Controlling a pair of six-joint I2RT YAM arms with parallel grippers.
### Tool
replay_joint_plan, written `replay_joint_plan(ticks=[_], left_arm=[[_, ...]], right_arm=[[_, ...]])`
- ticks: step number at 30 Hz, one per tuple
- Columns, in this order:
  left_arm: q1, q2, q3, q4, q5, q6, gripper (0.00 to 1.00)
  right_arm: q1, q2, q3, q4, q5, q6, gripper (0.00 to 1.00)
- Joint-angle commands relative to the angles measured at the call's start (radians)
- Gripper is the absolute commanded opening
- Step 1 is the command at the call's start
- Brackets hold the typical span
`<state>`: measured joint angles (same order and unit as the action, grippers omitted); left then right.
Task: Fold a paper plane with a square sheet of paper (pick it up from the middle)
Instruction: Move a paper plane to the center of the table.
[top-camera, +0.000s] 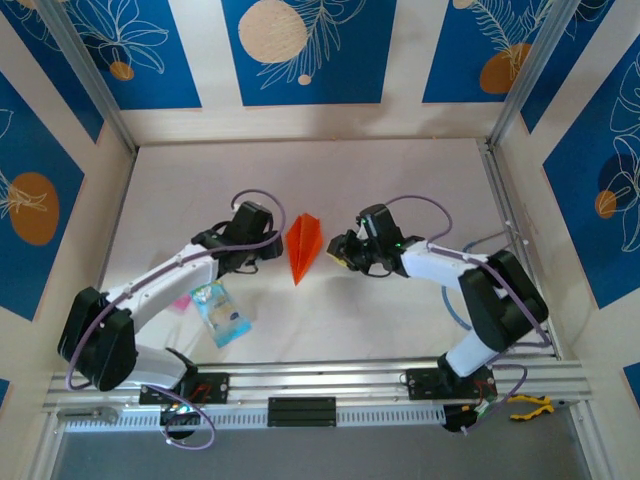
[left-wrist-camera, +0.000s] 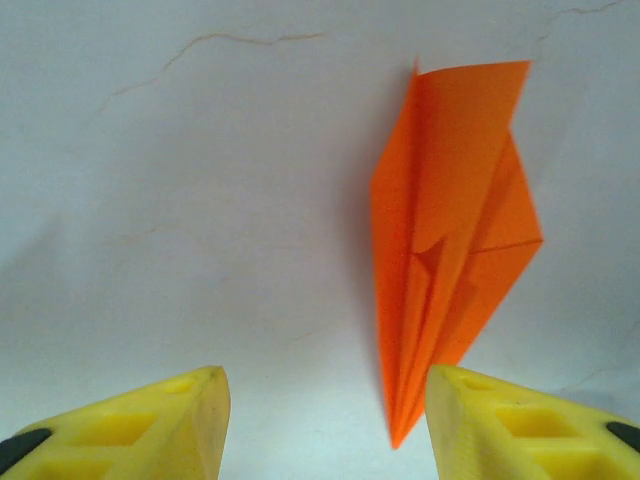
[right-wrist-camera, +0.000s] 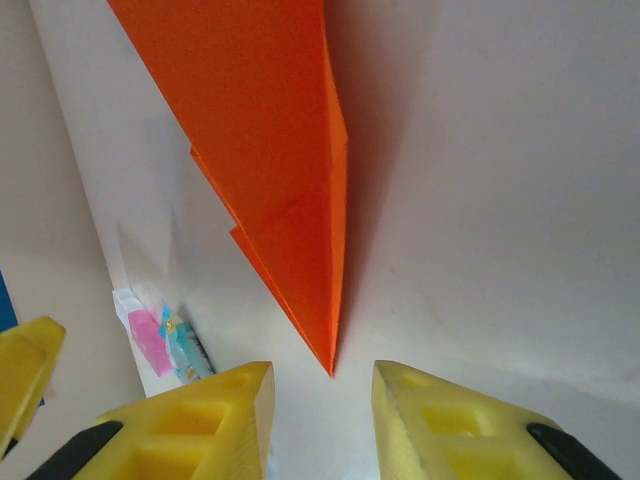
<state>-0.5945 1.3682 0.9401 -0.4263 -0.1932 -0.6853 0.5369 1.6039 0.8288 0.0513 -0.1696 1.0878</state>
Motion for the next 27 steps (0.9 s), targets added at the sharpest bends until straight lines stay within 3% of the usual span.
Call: replay_joint_plan(ticks=[1,9,18,27], left_arm=[[0.030,-0.052,-0.049,0.011,-0.007,0.019,0.56],[0.089,-0.123,-0.104,0.010,0.013,0.044,0.57],[0.118,-0.148,-0.134,0.009,0.029,0.058,0.58],[0.127,-0.145,-0.142,0.014,0.038,0.067,0.57]], right_arm=[[0.014,0.090,0.090,-0.012,-0.045,-0.028,0.31],[0.021,0.259,0.237,-0.098,-0.047,-0.061,0.31],[0.020,0.295,0.286,-0.184,-0.019,-0.110,0.30],[-0.015,0.317,0.304,-0.194,-0.053,-0.168,0.11]])
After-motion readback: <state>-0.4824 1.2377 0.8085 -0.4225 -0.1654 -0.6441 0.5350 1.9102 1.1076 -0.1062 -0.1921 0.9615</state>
